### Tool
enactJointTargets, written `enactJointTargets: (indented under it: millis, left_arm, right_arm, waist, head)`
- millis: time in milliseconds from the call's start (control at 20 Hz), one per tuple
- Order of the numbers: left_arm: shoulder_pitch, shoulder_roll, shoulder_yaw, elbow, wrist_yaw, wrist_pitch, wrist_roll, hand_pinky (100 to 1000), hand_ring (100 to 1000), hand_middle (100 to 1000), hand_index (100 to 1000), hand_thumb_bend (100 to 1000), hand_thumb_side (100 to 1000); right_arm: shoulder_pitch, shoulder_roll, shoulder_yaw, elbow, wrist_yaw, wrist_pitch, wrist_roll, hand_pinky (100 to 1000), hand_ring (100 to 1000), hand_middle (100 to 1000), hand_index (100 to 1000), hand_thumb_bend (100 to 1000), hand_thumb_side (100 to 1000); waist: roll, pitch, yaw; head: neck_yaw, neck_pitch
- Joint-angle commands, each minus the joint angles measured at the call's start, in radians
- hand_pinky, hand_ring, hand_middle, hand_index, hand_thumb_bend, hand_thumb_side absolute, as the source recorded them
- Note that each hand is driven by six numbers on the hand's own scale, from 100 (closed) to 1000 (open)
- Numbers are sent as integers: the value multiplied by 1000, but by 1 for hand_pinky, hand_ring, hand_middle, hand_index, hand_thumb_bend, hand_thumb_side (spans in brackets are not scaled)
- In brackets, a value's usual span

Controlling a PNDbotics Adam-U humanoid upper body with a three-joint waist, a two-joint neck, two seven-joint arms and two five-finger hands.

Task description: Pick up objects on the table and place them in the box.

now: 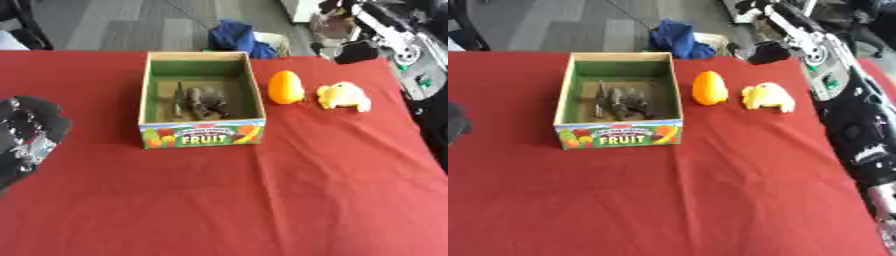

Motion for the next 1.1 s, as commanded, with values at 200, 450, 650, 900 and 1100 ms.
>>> enactJointTargets:
  millis: [200, 450, 650, 900, 1100]
  left_arm:
    - [-6, 21, 11, -15, -6, -1, 5, 618, 580, 567, 614, 576, 378]
    - [-3, 21, 11, -15, -8, -1, 5, 618, 581, 567, 614, 576, 379]
    - [-3, 20, 10, -15, -8, -1, 5, 617, 581, 566, 614, 576, 380]
    - [-3, 19, 10, -16, -8, -1, 4, 617, 581, 566, 614, 576, 381]
    - [-4, 19, 9, -17, -8, -2, 3, 617, 581, 568, 614, 575, 381]
  right_arm:
    - [0, -73, -47, 111, 3, 56, -141, 896, 1000, 883, 923, 351, 296]
    - [14, -78, -50, 198, 4, 72, -153, 914, 1000, 898, 929, 357, 372]
    - [23, -72, -50, 264, 2, 81, -142, 914, 1000, 892, 929, 351, 410]
    - [31, -57, -44, 311, -8, 73, -125, 915, 1000, 882, 929, 355, 449]
    - [30, -42, -36, 322, -13, 59, -95, 916, 1000, 878, 930, 359, 479]
  waist:
    - [5, -11, -5]
    - [8, -8, -6]
    - [11, -5, -5]
    - [16, -2, -4]
    - [21, 0, -4]
  head:
    - [3, 1]
    - [1, -1]
    - [-2, -3]
    - [-2, -4]
    - [-3, -5]
